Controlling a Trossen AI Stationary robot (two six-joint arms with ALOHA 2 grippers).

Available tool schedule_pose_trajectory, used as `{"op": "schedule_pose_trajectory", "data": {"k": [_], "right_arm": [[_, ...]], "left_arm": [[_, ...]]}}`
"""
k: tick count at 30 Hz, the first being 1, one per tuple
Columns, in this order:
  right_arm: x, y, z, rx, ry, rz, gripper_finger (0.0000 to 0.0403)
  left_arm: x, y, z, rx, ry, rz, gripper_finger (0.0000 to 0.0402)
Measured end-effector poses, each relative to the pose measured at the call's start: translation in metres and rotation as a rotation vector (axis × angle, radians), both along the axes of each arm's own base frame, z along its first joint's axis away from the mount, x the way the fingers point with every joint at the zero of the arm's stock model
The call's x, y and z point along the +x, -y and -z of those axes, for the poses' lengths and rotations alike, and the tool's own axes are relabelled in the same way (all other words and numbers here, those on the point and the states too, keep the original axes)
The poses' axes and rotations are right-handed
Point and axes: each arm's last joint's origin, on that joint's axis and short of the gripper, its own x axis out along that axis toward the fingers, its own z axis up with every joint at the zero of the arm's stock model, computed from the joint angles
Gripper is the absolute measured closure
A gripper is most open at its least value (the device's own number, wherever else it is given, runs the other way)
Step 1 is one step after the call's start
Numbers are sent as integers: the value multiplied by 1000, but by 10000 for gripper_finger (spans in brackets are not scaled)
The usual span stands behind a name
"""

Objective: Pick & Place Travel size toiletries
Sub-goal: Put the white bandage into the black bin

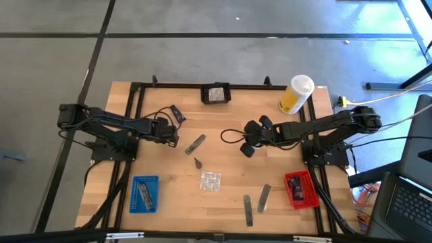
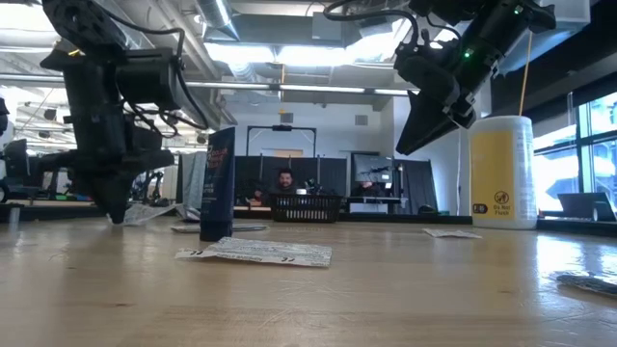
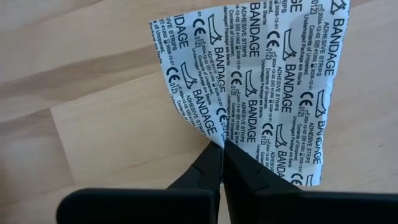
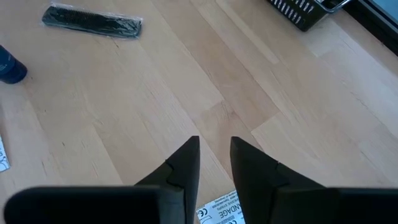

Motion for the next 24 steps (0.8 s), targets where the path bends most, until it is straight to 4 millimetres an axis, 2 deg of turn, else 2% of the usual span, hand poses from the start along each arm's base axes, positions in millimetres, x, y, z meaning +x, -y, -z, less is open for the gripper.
{"op": "schedule_pose_trajectory", "data": {"k": [11, 24], "right_arm": [[0, 0, 0, 0, 1, 1, 284], [0, 0, 0, 1, 1, 2, 258]], "left_arm": [[1, 0, -16, 22, 132, 23, 399], [35, -6, -59, 230, 626, 252, 399]]}}
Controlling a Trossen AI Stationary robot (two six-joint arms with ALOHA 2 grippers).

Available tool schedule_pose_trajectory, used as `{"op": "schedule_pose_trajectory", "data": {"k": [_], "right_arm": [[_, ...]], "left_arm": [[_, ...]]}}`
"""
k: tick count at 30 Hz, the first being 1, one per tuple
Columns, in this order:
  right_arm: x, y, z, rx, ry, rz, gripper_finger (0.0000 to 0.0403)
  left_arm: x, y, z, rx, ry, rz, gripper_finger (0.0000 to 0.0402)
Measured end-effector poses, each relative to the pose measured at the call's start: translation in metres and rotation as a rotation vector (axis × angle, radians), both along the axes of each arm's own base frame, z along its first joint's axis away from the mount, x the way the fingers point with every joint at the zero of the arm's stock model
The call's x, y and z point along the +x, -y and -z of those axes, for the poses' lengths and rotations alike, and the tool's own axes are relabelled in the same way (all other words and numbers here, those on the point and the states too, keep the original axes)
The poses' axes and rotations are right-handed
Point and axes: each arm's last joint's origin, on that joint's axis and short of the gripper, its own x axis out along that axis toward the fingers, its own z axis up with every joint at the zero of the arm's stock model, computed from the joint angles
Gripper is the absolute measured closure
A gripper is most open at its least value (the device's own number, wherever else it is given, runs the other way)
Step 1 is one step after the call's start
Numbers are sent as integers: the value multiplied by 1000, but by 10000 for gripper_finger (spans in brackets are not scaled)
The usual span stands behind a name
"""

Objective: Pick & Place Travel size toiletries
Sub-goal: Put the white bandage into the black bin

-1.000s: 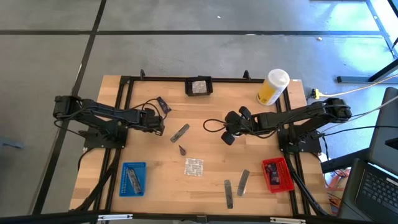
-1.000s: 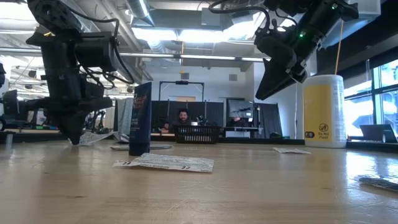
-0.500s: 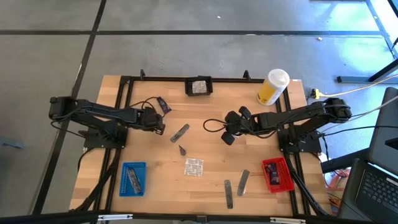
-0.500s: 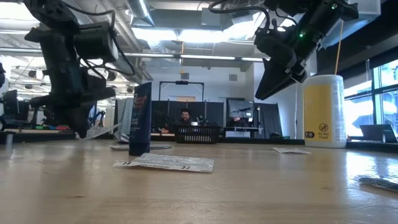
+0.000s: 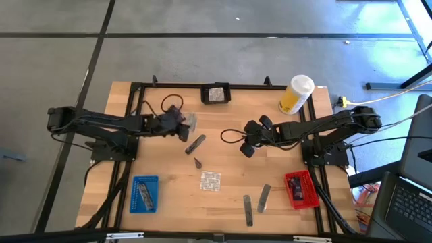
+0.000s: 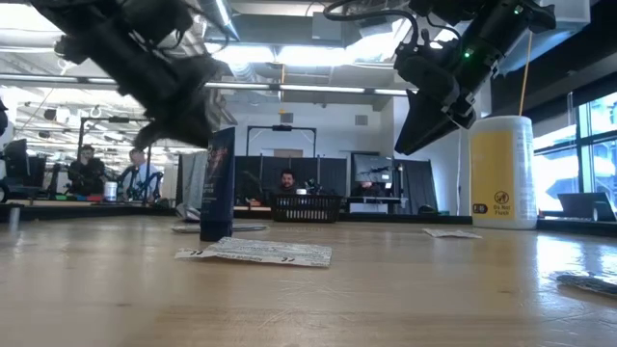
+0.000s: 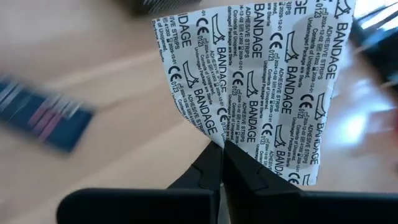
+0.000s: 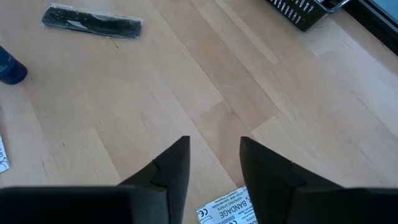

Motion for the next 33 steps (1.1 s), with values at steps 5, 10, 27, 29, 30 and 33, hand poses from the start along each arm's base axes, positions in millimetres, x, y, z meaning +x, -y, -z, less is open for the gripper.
{"op": "schedule_pose_trajectory", "data": {"k": [5, 10, 27, 29, 30, 33], "right_arm": [[0, 0, 0, 0, 0, 0, 251], [0, 0, 0, 0, 0, 0, 244], [3, 0, -2, 4, 36, 0, 220], [3, 0, -2, 4, 38, 0, 218], [3, 0, -2, 3, 38, 0, 216], [3, 0, -2, 4, 38, 0, 213]], "left_arm": [[9, -6, -14, 104, 135, 62, 399], [14, -12, -28, 192, 250, 114, 398], [25, -78, -70, 492, 179, 101, 399], [32, -88, -76, 511, 140, 124, 399], [35, -94, -78, 516, 120, 130, 399], [47, -109, -81, 522, 53, 158, 399]]}}
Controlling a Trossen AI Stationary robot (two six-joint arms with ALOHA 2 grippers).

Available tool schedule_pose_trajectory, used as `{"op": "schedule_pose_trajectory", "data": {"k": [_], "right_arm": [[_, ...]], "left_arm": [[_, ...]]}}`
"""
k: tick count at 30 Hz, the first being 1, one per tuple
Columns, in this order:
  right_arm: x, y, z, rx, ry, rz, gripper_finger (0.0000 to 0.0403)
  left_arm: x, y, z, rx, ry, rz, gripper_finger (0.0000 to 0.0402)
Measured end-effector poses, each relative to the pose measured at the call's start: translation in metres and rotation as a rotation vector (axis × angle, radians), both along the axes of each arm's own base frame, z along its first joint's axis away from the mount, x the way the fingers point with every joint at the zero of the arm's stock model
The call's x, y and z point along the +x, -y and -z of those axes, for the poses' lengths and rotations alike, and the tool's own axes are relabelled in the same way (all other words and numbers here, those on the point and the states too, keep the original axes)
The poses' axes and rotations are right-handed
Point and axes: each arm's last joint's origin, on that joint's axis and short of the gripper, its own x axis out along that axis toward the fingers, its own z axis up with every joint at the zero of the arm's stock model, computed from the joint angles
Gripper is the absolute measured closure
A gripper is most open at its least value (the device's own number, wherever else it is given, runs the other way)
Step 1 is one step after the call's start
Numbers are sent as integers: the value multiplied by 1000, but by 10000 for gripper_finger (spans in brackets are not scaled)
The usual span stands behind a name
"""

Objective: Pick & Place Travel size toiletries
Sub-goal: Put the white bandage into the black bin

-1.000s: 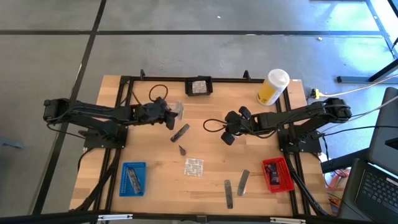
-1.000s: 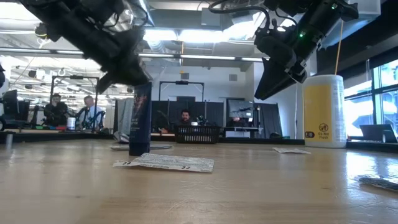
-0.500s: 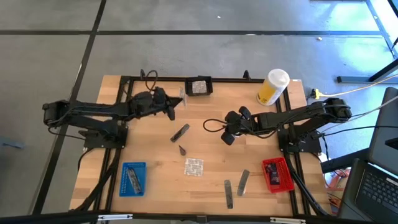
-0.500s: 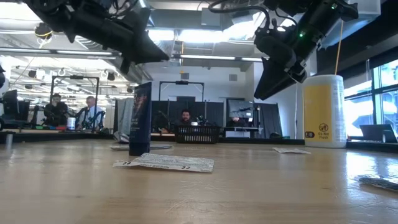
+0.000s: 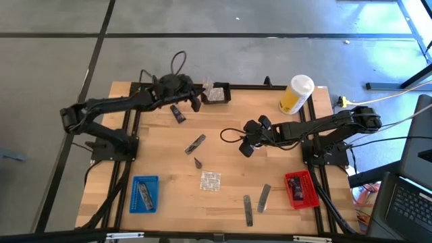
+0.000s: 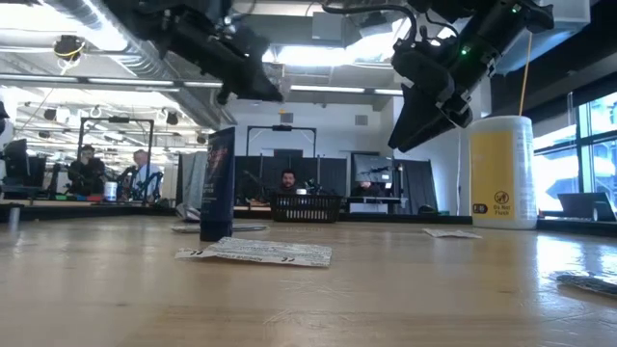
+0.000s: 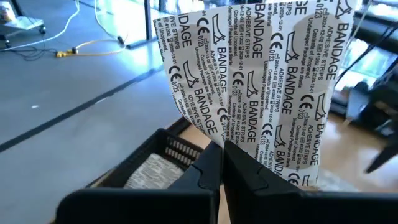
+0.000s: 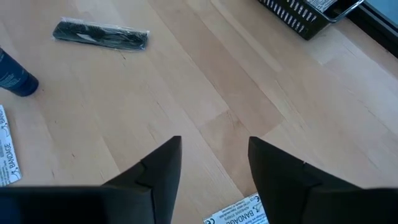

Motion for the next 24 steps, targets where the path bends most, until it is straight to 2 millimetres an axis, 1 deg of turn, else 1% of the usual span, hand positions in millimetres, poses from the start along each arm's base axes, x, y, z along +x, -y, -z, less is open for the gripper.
{"op": "schedule_pose_trajectory", "data": {"k": [7, 13, 24], "right_arm": [[0, 0, 0, 0, 0, 0, 208], [0, 0, 0, 0, 1, -1, 216], [0, 0, 0, 0, 4, 0, 238]], "left_arm": [[29, -30, 2, 44, -206, 57, 398], [48, -52, 13, 53, -373, 77, 398], [65, -85, 35, 153, -581, 34, 398]]}}
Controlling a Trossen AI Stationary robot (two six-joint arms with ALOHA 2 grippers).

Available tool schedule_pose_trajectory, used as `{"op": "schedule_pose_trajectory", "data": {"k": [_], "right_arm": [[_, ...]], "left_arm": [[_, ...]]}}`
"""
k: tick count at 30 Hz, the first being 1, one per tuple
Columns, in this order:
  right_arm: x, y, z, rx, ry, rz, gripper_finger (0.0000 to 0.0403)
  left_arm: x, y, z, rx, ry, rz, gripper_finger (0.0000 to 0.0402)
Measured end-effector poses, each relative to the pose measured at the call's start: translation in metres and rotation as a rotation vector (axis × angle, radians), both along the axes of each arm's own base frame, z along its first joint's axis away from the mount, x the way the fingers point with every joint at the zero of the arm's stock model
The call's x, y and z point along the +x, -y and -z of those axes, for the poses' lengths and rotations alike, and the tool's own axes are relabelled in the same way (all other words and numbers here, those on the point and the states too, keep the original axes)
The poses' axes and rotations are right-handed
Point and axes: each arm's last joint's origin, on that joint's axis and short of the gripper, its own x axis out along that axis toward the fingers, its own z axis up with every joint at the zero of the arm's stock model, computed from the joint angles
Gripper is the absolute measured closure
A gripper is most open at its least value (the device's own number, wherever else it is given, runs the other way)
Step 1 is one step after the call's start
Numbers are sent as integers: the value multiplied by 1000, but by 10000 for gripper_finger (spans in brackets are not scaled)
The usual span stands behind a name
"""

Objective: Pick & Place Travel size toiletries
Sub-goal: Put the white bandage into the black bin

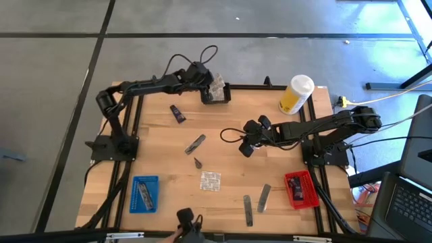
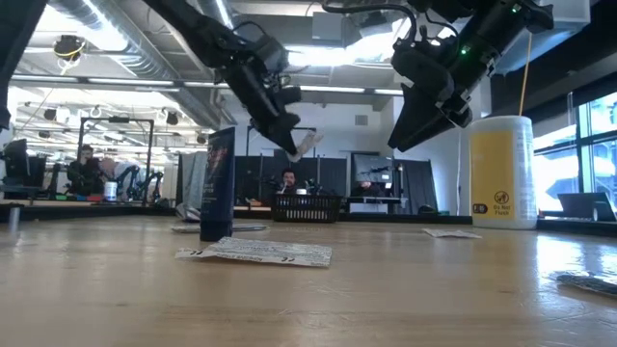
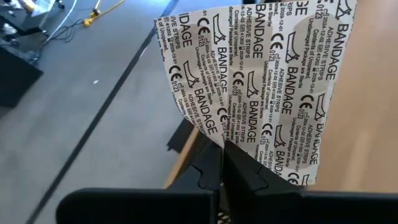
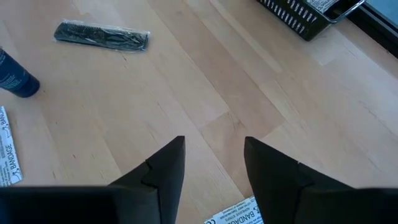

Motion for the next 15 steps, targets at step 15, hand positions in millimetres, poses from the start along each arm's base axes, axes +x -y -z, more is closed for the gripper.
{"op": "schedule_pose_trajectory", "data": {"k": [15], "right_arm": [[1, 0, 0, 1, 8, 0, 257]], "left_arm": [[13, -14, 57, 28, -238, 5, 398]]}}
